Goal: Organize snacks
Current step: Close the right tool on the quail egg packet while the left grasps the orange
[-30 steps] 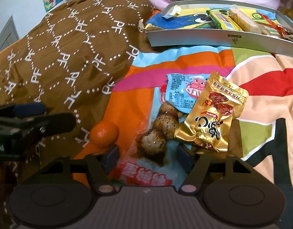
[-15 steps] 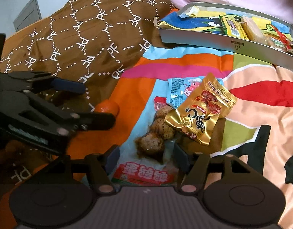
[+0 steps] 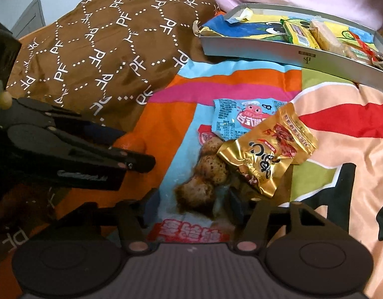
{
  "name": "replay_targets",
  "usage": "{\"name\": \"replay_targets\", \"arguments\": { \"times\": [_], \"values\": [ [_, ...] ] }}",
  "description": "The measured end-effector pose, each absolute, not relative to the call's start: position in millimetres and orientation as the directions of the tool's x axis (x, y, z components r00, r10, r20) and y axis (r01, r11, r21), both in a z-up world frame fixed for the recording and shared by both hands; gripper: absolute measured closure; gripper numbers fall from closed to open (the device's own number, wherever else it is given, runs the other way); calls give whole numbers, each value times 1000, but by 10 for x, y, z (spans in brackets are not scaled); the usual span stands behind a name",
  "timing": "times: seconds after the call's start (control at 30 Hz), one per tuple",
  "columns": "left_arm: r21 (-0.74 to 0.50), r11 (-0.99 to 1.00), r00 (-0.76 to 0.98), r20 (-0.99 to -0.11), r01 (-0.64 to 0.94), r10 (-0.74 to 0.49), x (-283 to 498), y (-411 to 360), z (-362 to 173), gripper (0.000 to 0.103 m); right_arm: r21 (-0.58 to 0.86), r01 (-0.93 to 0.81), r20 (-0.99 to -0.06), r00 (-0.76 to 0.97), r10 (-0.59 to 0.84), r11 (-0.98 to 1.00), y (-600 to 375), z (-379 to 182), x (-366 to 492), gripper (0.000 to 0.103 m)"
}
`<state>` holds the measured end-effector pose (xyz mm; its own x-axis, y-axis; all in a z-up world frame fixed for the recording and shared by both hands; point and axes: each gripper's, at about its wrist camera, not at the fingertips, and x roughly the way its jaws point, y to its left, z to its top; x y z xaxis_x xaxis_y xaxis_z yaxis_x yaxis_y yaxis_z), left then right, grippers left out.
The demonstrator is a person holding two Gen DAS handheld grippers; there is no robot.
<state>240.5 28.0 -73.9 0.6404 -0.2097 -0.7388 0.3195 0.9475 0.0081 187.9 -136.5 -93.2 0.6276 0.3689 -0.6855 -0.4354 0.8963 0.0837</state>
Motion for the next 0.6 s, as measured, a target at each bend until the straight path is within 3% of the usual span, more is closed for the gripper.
{"name": "replay_targets", "arguments": {
  "times": [0.13,0.33,0.6],
  "values": [
    [-10,959,636,-746,282,-195,2379,292,-702,67,47,-438,-686,639,348,898,-1333,-886,1809,56],
    [0,973,660,-735,229,-156,2274,279,-642,67,-14,-455,-691,648,320,890,-1320,-838,1638,58],
    [-7,987,714,-689,161,-122,2124,244,-477,67,-272,-513,-651,721,237,814,-1146,-811,1220,58]
  ]
}}
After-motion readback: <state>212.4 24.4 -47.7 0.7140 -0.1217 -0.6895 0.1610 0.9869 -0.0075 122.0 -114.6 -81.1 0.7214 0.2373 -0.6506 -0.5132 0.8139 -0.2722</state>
